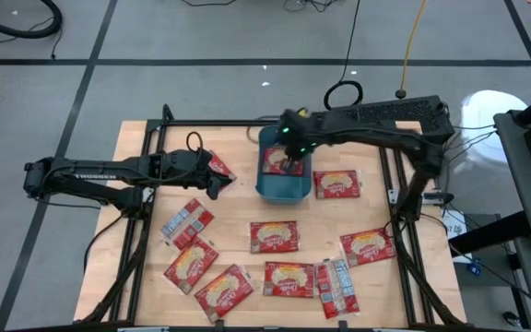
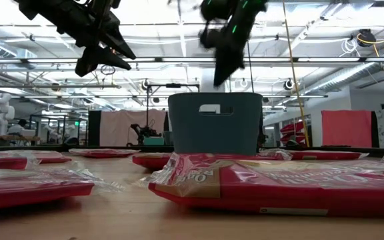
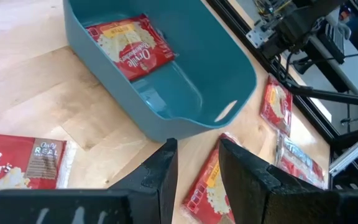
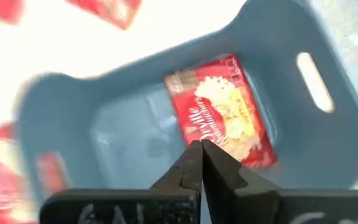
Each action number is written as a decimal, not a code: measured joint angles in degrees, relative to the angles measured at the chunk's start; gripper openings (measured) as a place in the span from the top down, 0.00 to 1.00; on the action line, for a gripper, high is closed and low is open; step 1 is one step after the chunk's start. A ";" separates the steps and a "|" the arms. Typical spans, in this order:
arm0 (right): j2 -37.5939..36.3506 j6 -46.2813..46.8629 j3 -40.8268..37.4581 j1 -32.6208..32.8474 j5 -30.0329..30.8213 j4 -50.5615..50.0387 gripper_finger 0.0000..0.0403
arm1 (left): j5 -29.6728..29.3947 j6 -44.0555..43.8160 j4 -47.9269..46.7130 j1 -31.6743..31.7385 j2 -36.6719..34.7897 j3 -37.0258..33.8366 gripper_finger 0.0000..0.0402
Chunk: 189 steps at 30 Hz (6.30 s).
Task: Sort popcorn bags into baskets
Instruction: Put the red popcorn bag into the blue bin
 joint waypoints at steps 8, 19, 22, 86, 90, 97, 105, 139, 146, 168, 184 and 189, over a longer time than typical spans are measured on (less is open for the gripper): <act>-13.74 23.91 -3.94 1.81 0.19 -2.66 1.00 | -3.04 -1.53 -1.05 0.03 0.01 0.03 0.70; -31.67 38.12 -23.72 5.85 0.04 7.10 1.00 | -2.28 -20.34 -19.58 -0.53 0.02 0.04 0.62; -35.07 41.13 -28.27 6.05 -0.14 10.97 1.00 | -2.41 -24.42 -22.92 -0.11 0.21 0.04 0.50; -12.66 47.86 -18.43 -6.50 -39.10 43.83 0.94 | 2.01 20.91 -35.40 7.48 16.04 29.42 1.00; -10.72 50.80 -18.40 -5.15 -38.62 50.13 0.86 | 2.86 25.09 -34.62 7.50 16.04 31.40 1.00; -10.92 54.04 -18.40 -2.90 -30.93 50.77 0.73 | 6.21 37.39 -34.48 6.92 16.04 37.72 1.00; -10.94 53.66 -18.40 -2.73 -29.33 51.14 0.56 | 7.56 59.08 -33.17 4.33 16.02 44.53 1.00; -10.95 71.57 -33.37 -0.30 -54.00 97.41 0.33 | 7.92 72.03 -4.30 -9.97 16.54 45.79 1.00; -11.12 85.35 -33.41 1.54 -49.41 116.81 0.37 | 7.05 71.71 -3.36 -9.64 16.59 45.77 1.00; -12.10 83.15 -33.44 -0.64 -44.59 117.06 0.87 | -6.37 57.30 -9.67 -9.16 14.28 45.79 0.91; -22.86 67.43 -33.33 -6.86 -36.74 93.45 0.94 | -17.98 28.34 -14.12 -6.54 6.30 45.70 0.40; -27.99 58.90 -33.33 -7.02 -23.41 83.94 0.93 | -24.11 22.82 -13.47 -5.05 4.16 45.75 0.39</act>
